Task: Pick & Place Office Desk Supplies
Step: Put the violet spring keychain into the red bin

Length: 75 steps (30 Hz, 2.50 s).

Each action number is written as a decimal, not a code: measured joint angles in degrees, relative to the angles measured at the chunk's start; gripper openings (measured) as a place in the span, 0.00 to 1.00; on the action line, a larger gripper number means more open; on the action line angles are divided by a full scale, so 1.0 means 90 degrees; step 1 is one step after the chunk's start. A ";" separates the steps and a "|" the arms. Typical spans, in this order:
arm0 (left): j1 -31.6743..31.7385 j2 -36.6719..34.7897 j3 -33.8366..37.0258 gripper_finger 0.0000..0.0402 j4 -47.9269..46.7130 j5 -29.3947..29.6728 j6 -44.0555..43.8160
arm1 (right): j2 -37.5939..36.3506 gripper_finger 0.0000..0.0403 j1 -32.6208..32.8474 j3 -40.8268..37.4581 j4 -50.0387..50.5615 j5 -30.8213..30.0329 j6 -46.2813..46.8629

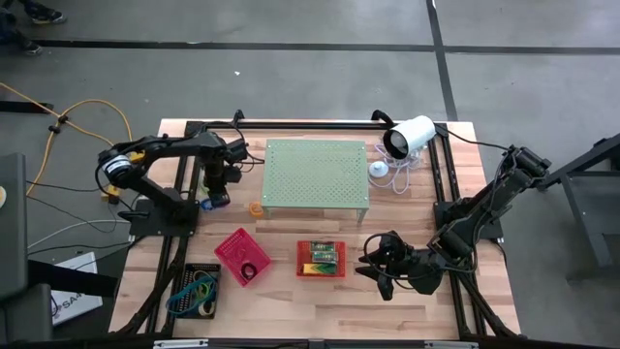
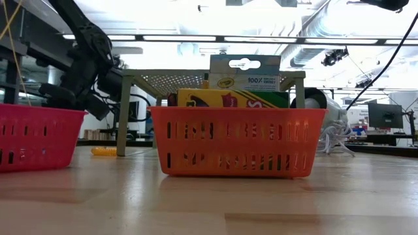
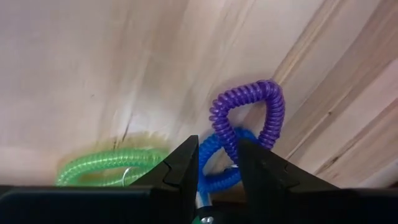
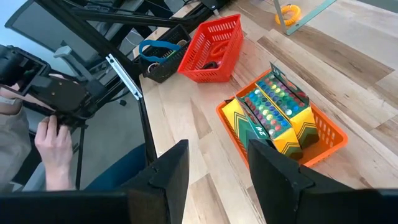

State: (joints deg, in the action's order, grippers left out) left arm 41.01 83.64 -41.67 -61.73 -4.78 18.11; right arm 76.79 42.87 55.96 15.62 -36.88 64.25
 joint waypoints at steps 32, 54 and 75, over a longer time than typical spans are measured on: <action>-0.0119 0.0062 0.0119 0.26 0.0454 -0.0111 0.0119 | 0.0000 0.37 0.0000 0.0000 0.0000 0.0000 0.0000; -0.0119 0.0060 0.0119 0.05 0.0452 -0.0109 0.0109 | 0.0000 0.37 0.0000 0.0000 0.0000 0.0000 0.0000; 0.0697 -0.1143 -0.0299 0.04 0.0121 -0.0361 0.0177 | 0.0000 0.37 0.0000 0.0000 0.0000 0.0000 0.0000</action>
State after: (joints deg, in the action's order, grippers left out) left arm 47.29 73.36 -44.36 -60.65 -8.04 19.70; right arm 76.79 42.87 55.96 15.62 -36.88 64.25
